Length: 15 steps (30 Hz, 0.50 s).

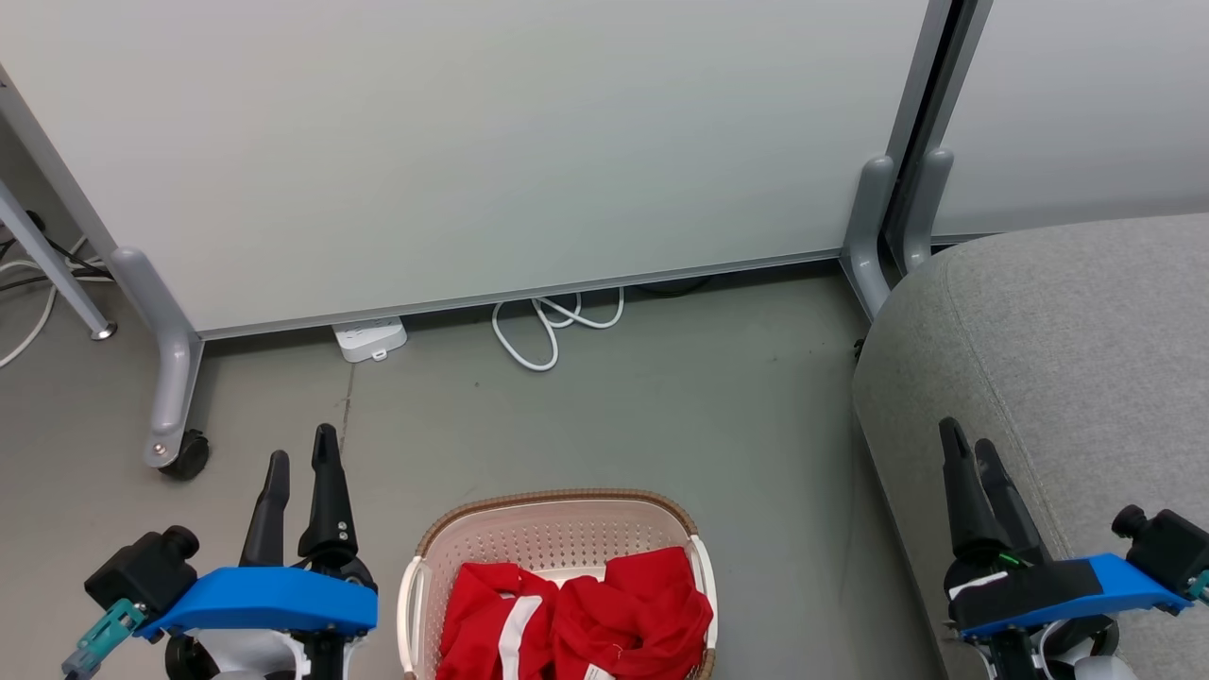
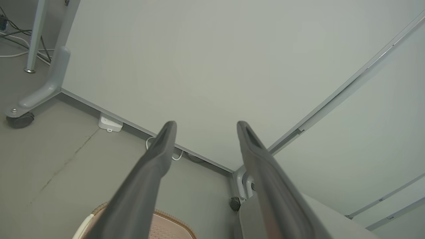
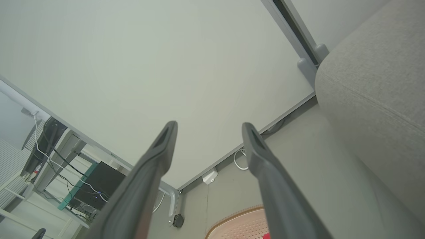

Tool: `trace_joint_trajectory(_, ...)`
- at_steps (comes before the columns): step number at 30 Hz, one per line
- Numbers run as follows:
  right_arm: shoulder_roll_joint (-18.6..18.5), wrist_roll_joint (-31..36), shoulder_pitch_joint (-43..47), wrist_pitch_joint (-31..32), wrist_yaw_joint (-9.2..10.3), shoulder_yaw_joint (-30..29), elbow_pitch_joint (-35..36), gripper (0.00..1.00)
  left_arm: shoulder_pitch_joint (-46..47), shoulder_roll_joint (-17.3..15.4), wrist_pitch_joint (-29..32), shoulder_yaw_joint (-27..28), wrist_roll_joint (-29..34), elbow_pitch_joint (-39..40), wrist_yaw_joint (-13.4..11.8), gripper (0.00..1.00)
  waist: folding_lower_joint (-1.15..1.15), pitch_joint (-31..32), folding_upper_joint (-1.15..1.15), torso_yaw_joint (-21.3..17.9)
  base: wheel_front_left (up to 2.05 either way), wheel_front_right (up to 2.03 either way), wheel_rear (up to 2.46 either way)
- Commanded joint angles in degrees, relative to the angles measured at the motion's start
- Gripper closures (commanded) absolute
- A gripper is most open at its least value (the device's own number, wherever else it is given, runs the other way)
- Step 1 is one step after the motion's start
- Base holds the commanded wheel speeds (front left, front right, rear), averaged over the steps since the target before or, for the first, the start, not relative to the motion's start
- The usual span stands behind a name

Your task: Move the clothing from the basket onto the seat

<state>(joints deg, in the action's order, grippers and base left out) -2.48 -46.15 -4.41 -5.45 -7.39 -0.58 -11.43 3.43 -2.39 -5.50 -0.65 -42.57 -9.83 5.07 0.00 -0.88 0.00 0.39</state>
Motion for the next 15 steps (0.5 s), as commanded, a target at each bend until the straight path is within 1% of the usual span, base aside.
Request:
trace_joint_trajectory(1,-0.39,1.69,0.03,-0.59,-0.08,0.16,0.93,0.00,1.21,-0.49,-0.56,-0.23,1.86,0.63,-0.03,0.00,0.00,0.02,0.00,0.03,0.00,0.00,0.00)
trace_joint_trajectory(15,-0.45,11.26,0.73,-2.92,-0.10,1.01,0.67,0.00,0.90,-0.52,-2.87,-1.62,11.78,-0.48,-0.52,0.00,0.00,0.12,0.00,0.31,0.00,0.00,0.00)
